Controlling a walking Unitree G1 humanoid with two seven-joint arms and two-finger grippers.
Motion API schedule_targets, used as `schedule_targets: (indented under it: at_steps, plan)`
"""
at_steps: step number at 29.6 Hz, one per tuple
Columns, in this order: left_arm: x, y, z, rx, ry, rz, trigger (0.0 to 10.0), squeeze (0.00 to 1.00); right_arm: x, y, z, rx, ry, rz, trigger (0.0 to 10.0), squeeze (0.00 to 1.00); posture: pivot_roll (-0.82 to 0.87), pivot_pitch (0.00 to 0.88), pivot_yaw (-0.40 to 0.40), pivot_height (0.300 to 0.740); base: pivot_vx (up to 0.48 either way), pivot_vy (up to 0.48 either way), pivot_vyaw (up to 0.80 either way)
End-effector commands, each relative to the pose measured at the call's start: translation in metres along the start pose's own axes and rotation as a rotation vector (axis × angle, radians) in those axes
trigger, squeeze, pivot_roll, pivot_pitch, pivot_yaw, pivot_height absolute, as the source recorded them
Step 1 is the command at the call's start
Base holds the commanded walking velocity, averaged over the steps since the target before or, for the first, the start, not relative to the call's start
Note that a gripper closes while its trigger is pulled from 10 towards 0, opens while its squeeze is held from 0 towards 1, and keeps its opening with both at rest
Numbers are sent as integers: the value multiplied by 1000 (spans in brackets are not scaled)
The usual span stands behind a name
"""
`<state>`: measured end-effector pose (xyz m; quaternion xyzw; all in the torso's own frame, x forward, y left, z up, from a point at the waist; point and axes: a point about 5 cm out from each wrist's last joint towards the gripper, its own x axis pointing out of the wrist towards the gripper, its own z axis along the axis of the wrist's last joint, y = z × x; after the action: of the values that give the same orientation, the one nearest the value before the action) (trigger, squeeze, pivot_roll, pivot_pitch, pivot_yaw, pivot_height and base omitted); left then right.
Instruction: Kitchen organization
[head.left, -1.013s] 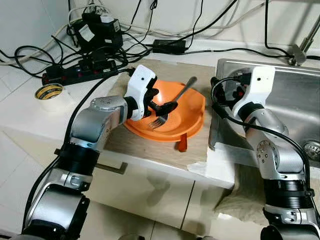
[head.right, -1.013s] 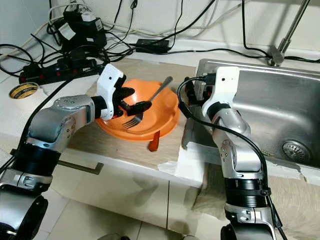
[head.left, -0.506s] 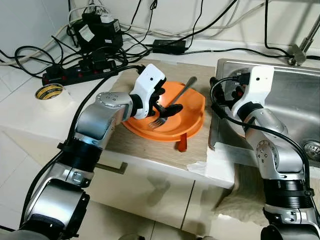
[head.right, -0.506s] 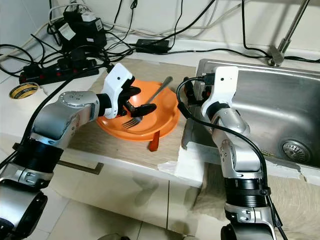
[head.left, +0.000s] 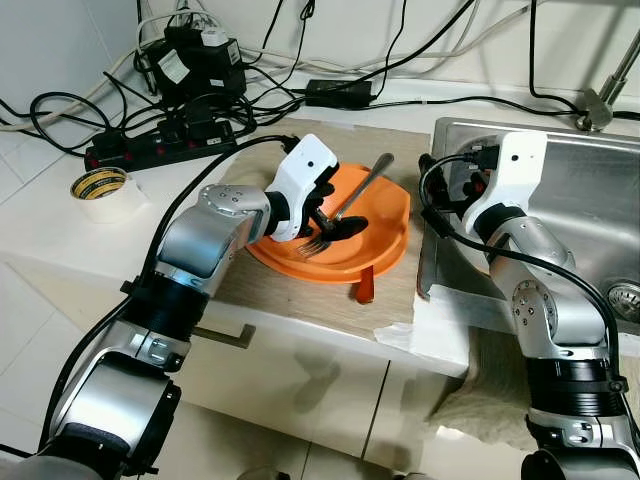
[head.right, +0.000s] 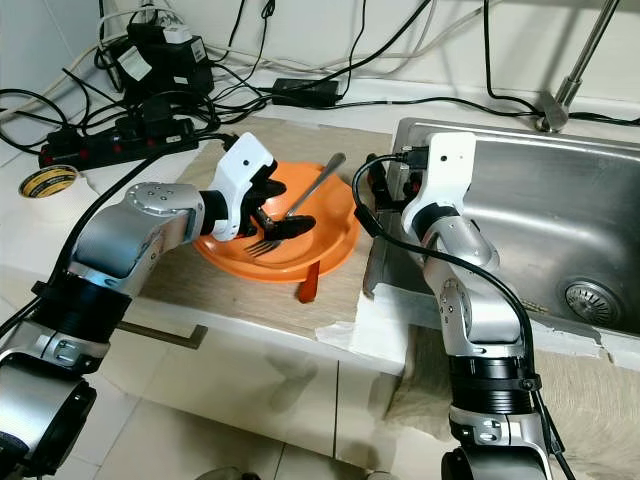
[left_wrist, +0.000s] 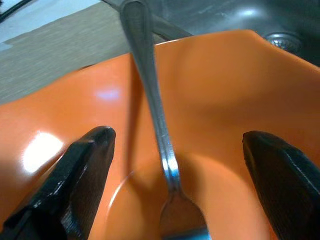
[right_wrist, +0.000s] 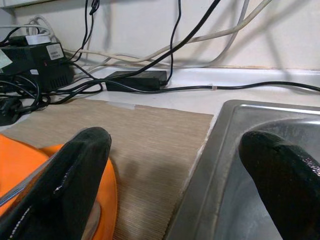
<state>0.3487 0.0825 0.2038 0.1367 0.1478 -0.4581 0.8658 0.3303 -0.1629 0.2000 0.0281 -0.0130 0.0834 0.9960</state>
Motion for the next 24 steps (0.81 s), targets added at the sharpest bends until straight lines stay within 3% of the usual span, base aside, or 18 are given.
schedule_targets:
  at_steps: [1,15,16,18,19,24]
  plan:
    - [0,1,5,29,9,-6,10000,0,0,3,8,-15,-22,12,10000,0,-52,0,82,740,0,0,0]
    - [3,-6,0,66,43,-72,10000,0,0,4,9,-16,-19,16,10000,0,-56,0,83,740,0,0,0]
    - [4,-6,0,65,44,-72,1608,0,-1,3,9,-16,-19,16,10000,0,-56,0,83,740,0,0,0]
    - [4,-6,0,64,43,-72,1608,0,-1,3,9,-17,-18,16,10000,0,-57,0,83,740,0,0,0]
    - [4,-6,0,64,43,-73,0,0,-1,3,9,-17,-18,16,10000,0,-57,0,82,740,0,0,0]
    - [4,-2,0,54,36,-54,0,0,0,4,9,-16,-15,17,10000,0,-57,0,82,740,0,0,0]
